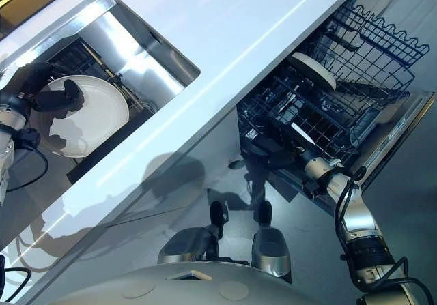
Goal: Pick up plates and place into dishwasher.
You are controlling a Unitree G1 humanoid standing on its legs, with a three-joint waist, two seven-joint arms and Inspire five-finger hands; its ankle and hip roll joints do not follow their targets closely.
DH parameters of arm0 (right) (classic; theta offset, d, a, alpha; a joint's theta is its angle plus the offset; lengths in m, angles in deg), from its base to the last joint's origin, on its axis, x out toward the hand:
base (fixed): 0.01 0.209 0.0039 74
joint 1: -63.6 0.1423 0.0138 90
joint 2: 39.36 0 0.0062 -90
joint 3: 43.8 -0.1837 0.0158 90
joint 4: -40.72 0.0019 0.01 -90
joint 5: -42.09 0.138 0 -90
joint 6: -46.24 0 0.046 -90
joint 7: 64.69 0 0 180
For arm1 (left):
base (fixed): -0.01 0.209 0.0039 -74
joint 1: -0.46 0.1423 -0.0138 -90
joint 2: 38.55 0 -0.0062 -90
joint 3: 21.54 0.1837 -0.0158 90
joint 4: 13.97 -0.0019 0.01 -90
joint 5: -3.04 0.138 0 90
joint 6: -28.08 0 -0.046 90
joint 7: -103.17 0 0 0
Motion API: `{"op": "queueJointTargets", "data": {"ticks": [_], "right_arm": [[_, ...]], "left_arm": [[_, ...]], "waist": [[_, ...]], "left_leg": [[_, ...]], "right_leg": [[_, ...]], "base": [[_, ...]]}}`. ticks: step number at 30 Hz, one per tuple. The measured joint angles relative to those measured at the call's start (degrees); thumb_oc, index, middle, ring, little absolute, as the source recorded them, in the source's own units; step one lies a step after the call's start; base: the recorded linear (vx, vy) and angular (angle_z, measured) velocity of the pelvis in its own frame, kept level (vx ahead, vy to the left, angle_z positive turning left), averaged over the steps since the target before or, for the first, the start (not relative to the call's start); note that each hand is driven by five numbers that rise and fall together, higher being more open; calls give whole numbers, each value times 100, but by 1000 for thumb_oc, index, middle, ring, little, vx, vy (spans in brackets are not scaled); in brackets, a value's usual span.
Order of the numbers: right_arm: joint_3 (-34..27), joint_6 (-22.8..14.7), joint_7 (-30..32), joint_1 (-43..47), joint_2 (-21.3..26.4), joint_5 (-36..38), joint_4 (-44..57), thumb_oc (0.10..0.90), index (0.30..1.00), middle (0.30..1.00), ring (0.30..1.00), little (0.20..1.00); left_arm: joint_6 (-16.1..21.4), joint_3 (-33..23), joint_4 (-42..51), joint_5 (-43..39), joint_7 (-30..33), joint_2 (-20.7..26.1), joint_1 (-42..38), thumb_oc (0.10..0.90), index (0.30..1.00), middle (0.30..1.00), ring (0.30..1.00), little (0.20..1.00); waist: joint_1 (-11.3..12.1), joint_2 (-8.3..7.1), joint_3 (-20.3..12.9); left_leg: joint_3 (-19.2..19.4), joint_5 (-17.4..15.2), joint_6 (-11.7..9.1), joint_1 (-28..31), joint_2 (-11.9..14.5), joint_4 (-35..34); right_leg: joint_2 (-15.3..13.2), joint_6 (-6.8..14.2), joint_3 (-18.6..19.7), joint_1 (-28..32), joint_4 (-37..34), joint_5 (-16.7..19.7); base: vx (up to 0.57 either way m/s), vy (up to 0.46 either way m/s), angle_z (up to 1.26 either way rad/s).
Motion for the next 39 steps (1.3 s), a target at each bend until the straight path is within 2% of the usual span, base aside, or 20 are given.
{"op": "queueJointTargets", "data": {"ticks": [7,12,14,16,18,21,25,30,35,39], "right_arm": [[22,-137,452,-165,-129,4,20,800,900,900,900,900],[1,-242,1772,-382,-494,-174,433,800,900,900,900,900],[-412,-387,2302,-334,-625,-291,771,800,900,900,900,900],[-1097,-581,2632,-61,-627,-235,1062,800,900,900,900,900],[-1721,-798,2761,416,-589,-45,1267,800,900,900,900,900],[-1986,-1037,2746,908,-371,322,1486,800,900,900,900,900],[-1698,-1006,2437,1265,-349,745,1644,800,900,900,900,900],[-918,-612,2008,1478,-354,1128,1749,800,900,900,900,900],[-330,-468,1995,1751,-421,1347,1758,800,900,900,900,900],[-162,-446,2076,1980,-680,1614,1946,800,900,900,900,900]], "left_arm": [[163,7,103,-368,236,123,-2,100,300,300,300,200],[504,-12,1041,-261,1196,69,-1,100,300,300,300,200],[718,-133,1491,14,1590,-73,-1,100,300,300,300,200],[1000,-287,1858,384,2038,-218,-1,100,300,300,300,200],[1300,-452,2100,988,2626,-408,-5,100,300,300,300,200],[1602,-462,2185,1745,3283,-481,-48,100,300,300,300,200],[1708,-414,2398,2336,3730,-692,-192,100,300,300,300,200],[1706,-126,2502,2726,4178,-797,-705,100,300,300,300,200],[1717,407,2566,2868,4489,-857,-1135,100,300,300,300,200],[1727,730,2566,3075,4686,-1274,-1183,100,300,300,300,200]], "waist": [[1,-126,-64],[47,-162,-53],[46,-162,-53],[28,-162,-53],[-3,-157,-57],[-53,-148,-65],[-34,-147,-79],[40,-151,-82],[162,-151,-91],[162,-150,-198]], "left_leg": [[-6,18,-10,91,-1,-82],[0,33,7,100,-15,-118],[1,38,11,116,-17,-118],[6,37,9,138,-15,-119],[13,29,-7,187,3,-118],[-3,14,-32,251,20,-117],[-68,11,-56,294,44,-116],[-238,62,-79,298,52,-117],[-308,104,-102,298,57,-117],[-332,110,-101,300,57,-117]], "right_leg": [[7,0,-10,86,-69,0],[-6,2,10,82,-72,1],[-7,3,18,100,-78,2],[-3,3,37,118,-81,2],[14,2,58,167,-93,1],[36,-8,50,278,-182,7],[57,-10,-35,352,-187,5],[57,-10,-90,446,-190,-2],[61,-38,-195,498,-190,-20],[62,-38,-197,506,-191,-20]], "base": [[1,-29,1],[11,-3,2],[0,0,0],[-4,-9,-2],[-15,-38,-5],[-4,-60,2],[-3,-81,8],[-14,-90,20],[-11,-80,12],[0,-57,1]]}}
